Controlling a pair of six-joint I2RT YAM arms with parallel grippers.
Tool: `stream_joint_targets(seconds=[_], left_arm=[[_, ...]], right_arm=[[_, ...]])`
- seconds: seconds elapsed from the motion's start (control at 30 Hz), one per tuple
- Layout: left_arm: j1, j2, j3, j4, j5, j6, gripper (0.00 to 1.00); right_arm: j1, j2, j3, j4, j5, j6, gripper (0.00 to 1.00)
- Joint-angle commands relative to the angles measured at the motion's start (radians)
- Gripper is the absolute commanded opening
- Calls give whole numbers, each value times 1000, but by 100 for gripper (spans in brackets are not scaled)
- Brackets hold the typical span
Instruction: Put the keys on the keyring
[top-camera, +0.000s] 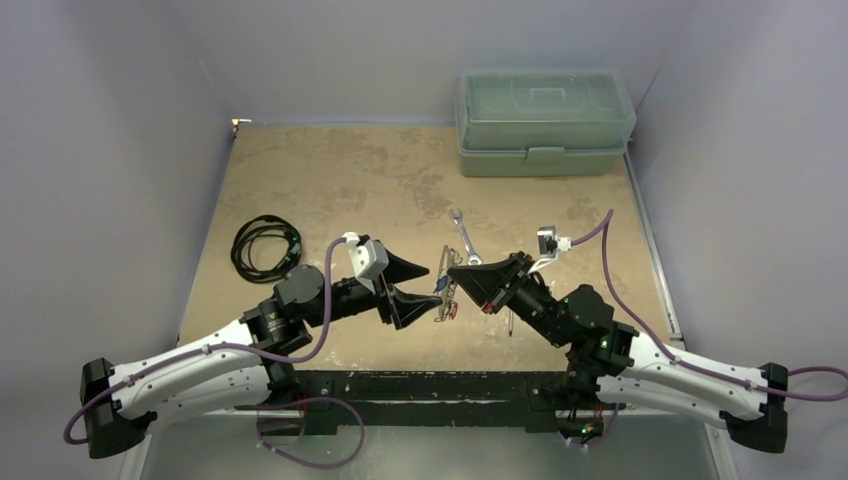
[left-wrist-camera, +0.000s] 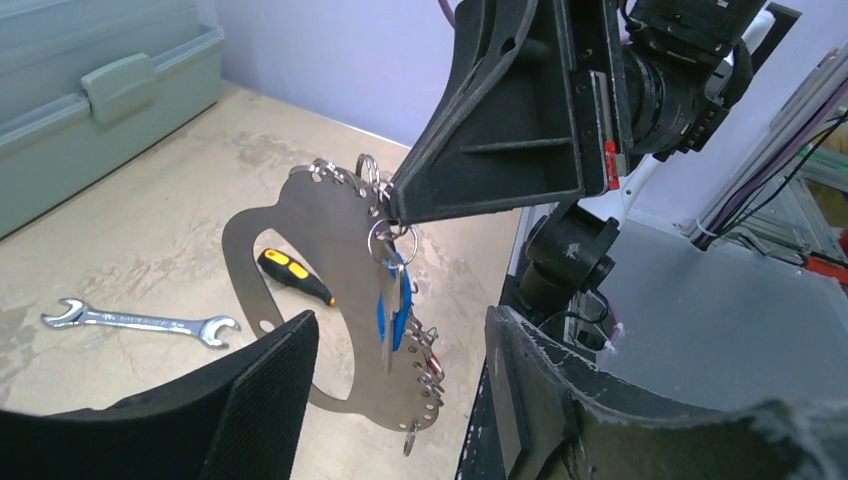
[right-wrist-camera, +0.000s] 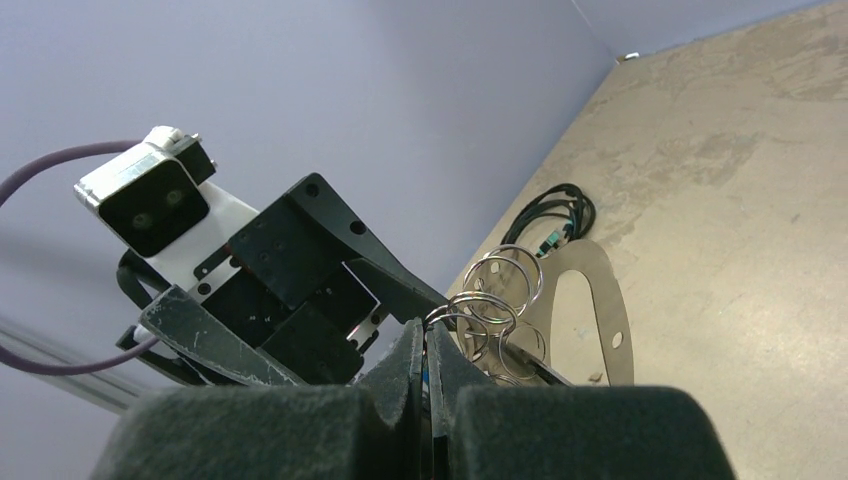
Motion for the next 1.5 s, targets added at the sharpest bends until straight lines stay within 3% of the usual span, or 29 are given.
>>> stream_joint_targets(seconds=[0.0,0.33,0.4,0.5,0.9,1.07,1.47], left_arm=[[2,13,-12,119,35,27,59],[-3,75,-37,179,32,85,42],[-5,83,-36,184,35,90,32],[-7,95,-28,181,60,103,0],[-79,109,19,59,89,115,0],[-147,117,26,4,39,128,0],[-175,141,20,-69,-73,141,0]], right_arm=[[3,-14,34,41,-14,-1,0],[3,-19,35,46,-22,4,0],[3,-23,33,47,-25,4,0],[3,-31,32,49,-26,6,0],[3,-40,46,35,18,0,0],[3,-51,53,35,35,-5,5],[3,-57,78,33,21,-10,5]])
